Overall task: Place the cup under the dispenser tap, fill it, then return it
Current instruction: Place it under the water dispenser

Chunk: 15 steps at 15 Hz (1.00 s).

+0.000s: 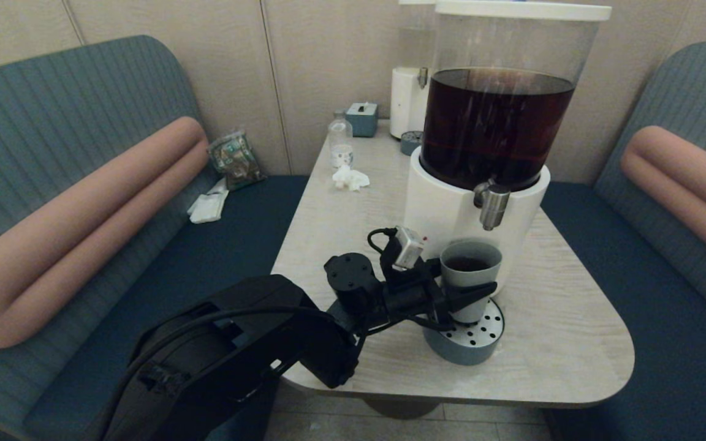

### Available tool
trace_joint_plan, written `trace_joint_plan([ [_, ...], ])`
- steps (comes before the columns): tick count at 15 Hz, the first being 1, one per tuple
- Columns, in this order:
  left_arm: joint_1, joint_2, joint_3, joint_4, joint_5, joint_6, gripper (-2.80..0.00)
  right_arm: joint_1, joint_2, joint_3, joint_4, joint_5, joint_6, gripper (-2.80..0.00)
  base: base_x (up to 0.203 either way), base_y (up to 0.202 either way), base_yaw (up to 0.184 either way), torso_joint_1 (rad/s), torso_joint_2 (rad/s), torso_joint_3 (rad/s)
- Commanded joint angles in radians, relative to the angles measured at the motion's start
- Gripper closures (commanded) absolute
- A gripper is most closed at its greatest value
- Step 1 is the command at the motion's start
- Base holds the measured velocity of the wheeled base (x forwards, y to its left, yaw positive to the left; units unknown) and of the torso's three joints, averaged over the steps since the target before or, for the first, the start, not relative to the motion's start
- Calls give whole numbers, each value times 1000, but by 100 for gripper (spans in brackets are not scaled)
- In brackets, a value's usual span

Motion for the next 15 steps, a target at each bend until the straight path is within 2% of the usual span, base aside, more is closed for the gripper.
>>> trace_joint_plan([
  [1,-1,4,3,-5,-3,-3,-280,0,-3,0,0,0,-1,0,0,0,0,0,0,0],
  [9,-1,-9,20,-5,-2,-1,-280,0,-3,0,0,0,-1,0,0,0,0,0,0,0],
  [15,-1,-74,152,-5,-2,9,-280,0,-3,0,0,0,-1,0,0,0,0,0,0,0],
])
